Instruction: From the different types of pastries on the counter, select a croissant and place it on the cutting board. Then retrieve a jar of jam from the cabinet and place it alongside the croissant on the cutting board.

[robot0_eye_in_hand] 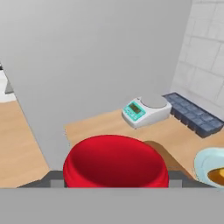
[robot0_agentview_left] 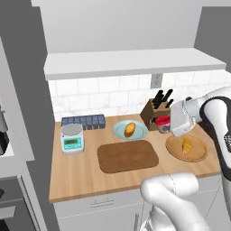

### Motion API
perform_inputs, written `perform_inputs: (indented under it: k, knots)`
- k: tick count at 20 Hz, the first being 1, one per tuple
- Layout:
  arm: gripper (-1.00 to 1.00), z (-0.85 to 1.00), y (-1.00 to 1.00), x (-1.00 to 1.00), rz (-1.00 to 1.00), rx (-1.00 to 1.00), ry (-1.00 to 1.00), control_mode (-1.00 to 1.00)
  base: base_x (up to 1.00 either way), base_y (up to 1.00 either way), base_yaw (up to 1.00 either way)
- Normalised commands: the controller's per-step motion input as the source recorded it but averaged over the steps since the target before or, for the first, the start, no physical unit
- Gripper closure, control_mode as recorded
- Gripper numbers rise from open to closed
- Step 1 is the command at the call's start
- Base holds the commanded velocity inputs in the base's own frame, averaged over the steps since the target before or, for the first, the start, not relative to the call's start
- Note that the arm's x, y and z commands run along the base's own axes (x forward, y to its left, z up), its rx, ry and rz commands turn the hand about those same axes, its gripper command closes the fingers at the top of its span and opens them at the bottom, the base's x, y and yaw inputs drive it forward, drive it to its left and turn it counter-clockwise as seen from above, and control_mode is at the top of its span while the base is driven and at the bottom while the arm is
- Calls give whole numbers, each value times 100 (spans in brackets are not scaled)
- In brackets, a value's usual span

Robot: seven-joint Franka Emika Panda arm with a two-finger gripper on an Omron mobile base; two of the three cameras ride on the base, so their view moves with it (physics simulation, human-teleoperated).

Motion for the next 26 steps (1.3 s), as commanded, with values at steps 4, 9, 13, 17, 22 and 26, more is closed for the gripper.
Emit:
perform_inputs:
  k: [4, 9, 13, 17, 22, 26]
  knots:
    - [100, -24, -13, 25, 29, 7, 3, -100, 0, 0, 0]
    - [100, -32, 7, 5, 13, 0, 5, -100, 0, 0, 0]
    - [100, -57, 9, 0, 2, 0, -5, -100, 0, 0, 0]
    - [100, -61, 31, 0, -3, 0, -11, -100, 0, 0, 0]
    - [100, -27, 25, 19, -2, 5, -9, -100, 0, 0, 0]
    - [100, -15, 1, 42, 0, 13, 0, -100, 0, 0, 0]
